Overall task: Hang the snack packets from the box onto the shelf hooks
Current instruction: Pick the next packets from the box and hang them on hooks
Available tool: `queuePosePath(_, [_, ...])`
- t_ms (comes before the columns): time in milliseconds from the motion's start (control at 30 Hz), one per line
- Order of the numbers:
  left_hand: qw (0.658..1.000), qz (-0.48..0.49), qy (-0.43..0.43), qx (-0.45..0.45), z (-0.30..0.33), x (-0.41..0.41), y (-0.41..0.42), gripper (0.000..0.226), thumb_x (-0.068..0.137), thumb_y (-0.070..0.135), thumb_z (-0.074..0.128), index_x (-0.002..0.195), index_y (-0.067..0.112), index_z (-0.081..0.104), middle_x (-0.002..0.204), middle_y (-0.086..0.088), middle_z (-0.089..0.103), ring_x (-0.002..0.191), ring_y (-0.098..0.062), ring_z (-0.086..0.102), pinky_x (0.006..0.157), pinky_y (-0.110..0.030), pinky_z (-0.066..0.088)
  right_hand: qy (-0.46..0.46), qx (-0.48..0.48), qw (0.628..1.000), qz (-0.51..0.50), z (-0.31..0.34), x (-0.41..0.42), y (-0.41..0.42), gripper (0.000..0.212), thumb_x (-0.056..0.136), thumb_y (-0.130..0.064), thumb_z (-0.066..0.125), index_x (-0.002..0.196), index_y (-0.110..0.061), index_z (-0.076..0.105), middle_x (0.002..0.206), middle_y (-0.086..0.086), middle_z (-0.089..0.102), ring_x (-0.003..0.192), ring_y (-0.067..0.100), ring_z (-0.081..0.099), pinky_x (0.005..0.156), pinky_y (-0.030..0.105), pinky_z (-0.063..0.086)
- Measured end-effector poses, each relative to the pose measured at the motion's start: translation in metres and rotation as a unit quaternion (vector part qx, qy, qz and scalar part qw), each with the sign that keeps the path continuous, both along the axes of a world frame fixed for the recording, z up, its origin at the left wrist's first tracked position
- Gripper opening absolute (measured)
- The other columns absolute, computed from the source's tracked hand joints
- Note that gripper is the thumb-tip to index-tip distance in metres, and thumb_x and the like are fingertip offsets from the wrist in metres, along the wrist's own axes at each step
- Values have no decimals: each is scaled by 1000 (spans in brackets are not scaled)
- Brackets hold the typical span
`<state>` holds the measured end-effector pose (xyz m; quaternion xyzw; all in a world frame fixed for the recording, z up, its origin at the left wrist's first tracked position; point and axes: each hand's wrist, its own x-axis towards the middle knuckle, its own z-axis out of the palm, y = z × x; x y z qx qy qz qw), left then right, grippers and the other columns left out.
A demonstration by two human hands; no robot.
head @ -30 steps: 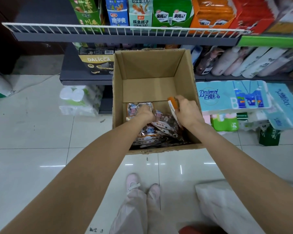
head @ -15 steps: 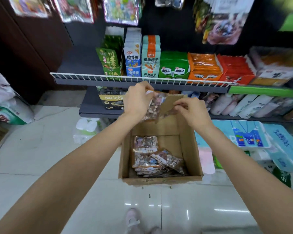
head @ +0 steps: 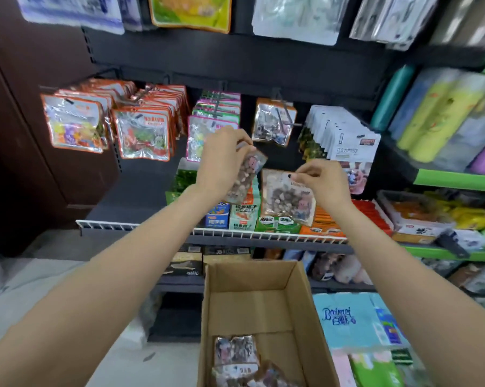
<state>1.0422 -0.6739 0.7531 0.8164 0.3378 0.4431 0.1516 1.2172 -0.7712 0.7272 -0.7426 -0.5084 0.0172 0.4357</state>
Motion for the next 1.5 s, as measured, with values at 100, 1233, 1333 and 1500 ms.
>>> queuePosePath(100, [999, 1, 34, 39, 9, 6, 22, 15, 90, 17, 60, 94, 7, 71, 96, -10, 67, 93, -21, 60, 71, -17, 30, 35, 15, 999, -11, 10, 9, 25, 6, 83, -13, 69, 85, -9, 72, 83, 3, 68, 76, 9, 60, 69, 17, 44])
queuePosePath(1233, [988, 34, 148, -3, 17, 107, 119, 16, 92, 15, 58, 102, 15, 71, 97, -3, 69, 89, -22, 64, 71, -30, 49, -194, -100, 963, -157, 34, 111, 215, 30, 90, 1, 41, 97, -11, 68, 97, 12, 66, 93, 35, 63, 62, 30, 37])
queuePosePath(1333, [991, 33, 129, -19, 16, 112, 128, 14, 90, 18, 61, 97, 14, 73, 91, -1, 70, 84, -18, 63, 69, -29, 49, -144, -86, 973, -159, 28, 124, 238, 28, 92, -4, 41, 102, -7, 67, 104, 17, 65, 96, 37, 62, 66, 32, 41])
queuePosePath(1500, [991, -9, 121, -53, 3, 112, 127, 9, 87, 17, 66, 88, 14, 75, 78, 4, 71, 78, -15, 64, 76, -36, 55, -112, 67, 990, -60, -1, 122, 208, 29, 89, -10, 57, 117, -8, 63, 119, 14, 57, 112, 29, 52, 93, 29, 39])
